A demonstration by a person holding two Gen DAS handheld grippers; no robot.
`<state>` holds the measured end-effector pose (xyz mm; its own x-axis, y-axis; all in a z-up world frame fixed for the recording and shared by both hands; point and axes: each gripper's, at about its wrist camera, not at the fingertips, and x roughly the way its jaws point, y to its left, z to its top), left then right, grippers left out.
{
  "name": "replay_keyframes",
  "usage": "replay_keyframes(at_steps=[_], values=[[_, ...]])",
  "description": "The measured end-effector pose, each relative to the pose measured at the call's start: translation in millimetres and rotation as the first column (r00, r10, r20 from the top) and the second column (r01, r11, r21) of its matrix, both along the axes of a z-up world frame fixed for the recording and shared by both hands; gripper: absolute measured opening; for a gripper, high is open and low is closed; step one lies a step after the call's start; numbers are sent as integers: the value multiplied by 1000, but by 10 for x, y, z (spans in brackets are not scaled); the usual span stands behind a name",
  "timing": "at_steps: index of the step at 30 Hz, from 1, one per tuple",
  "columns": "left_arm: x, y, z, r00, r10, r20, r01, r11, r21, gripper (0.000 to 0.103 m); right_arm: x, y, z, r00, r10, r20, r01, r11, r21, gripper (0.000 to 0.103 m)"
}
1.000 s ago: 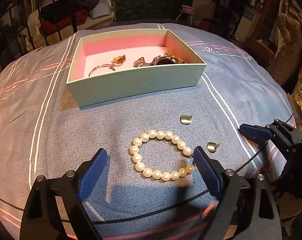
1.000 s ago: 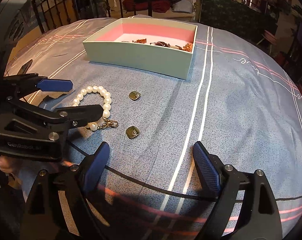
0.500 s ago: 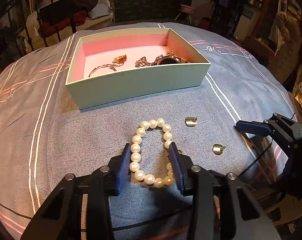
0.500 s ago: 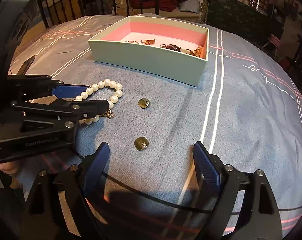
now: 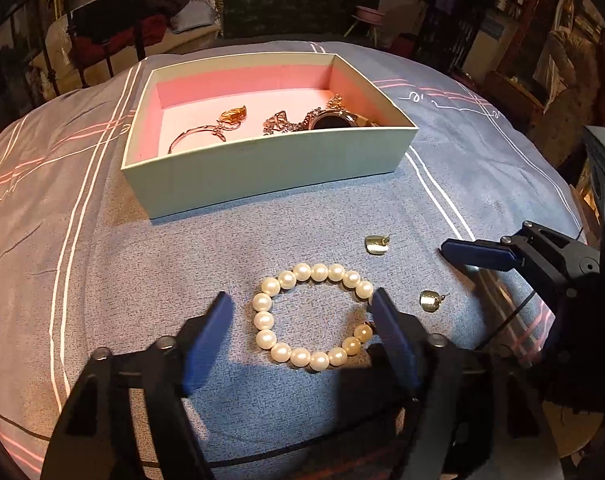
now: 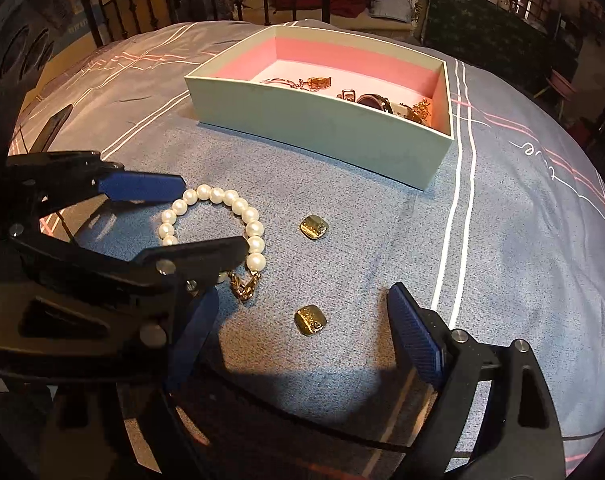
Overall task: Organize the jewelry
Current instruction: 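Close the right tool on the pearl bracelet near its clasp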
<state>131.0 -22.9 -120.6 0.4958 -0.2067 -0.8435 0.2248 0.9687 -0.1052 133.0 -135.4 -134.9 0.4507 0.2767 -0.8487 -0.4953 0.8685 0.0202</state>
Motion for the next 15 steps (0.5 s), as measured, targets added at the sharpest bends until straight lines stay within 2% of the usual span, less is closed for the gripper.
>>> replay_keyframes(at_steps=[2, 6, 7, 9, 11, 13, 14, 15], values=[[-13, 38, 10, 1000, 13, 8, -13, 1000, 15, 85, -21, -5, 15, 1000, 6, 5, -6, 1000, 2, 86], [-83, 346, 140, 994, 103, 28, -103, 995, -11, 82, -73, 77, 88, 998, 52, 43, -52, 999, 2, 85], [-96, 438, 169, 990, 136, 35, -136, 991, -2, 82, -79, 129, 100, 996, 74, 39, -75, 997, 9, 85], [-121, 594, 192, 982, 185, 43, -186, 982, 12, 82, -81, 296, 90, 991, 136, 12, -137, 991, 15, 76], [-122, 698, 159, 975, 221, 35, -222, 974, 38, 82, -51, 488, 31, 985, 173, -3, -173, 985, -16, 75], [-114, 761, 131, 971, 239, 26, -240, 970, 41, 77, 29, 593, 4, 985, 172, 14, -172, 985, -5, 76], [-120, 786, 127, 969, 245, 24, -246, 969, 36, 76, 77, 611, -8, 986, 167, 4, -167, 986, 15, 70], [-121, 787, 126, 969, 245, 23, -246, 969, 36, 72, 100, 612, 2, 986, 169, 2, -169, 985, 36, 47]])
